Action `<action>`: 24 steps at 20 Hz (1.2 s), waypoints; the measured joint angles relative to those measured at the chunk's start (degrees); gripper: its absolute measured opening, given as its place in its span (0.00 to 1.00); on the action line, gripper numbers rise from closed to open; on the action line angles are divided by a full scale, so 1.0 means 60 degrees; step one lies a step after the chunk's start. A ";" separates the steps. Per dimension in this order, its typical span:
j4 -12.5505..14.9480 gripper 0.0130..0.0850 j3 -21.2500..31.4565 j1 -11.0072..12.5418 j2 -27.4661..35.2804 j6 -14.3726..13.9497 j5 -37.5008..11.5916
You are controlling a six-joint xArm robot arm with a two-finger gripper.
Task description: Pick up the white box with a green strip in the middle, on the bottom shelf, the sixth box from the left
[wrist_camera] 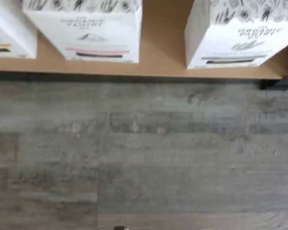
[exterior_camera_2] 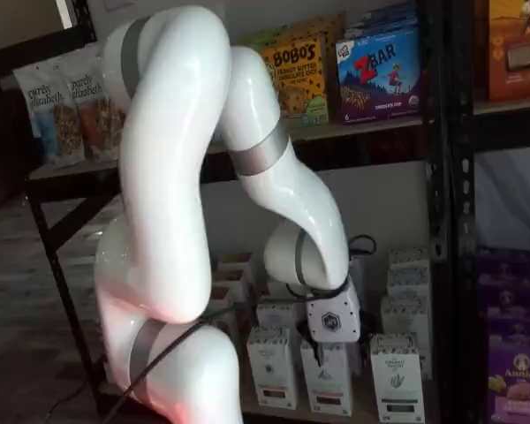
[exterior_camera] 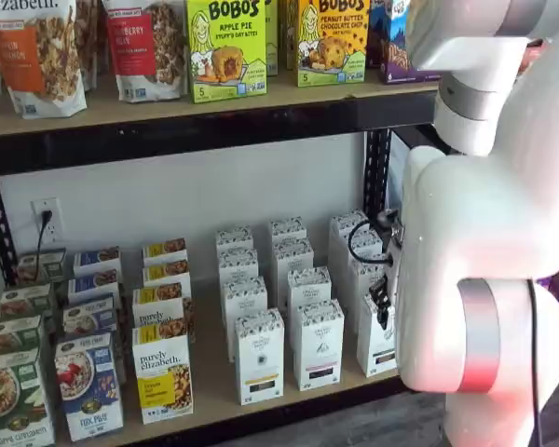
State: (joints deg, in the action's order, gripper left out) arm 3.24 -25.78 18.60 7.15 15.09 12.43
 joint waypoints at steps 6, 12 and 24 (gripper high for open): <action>0.0583 1.00 -0.1115 0.0125 0.1478 -0.0440 -0.0376; 0.0319 1.00 -0.2944 0.0263 0.3198 -0.0037 -0.0141; -0.0033 1.00 -0.5342 0.0366 0.5053 0.0391 -0.0024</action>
State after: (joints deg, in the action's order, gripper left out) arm 3.04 -57.83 20.80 37.46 17.44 12.29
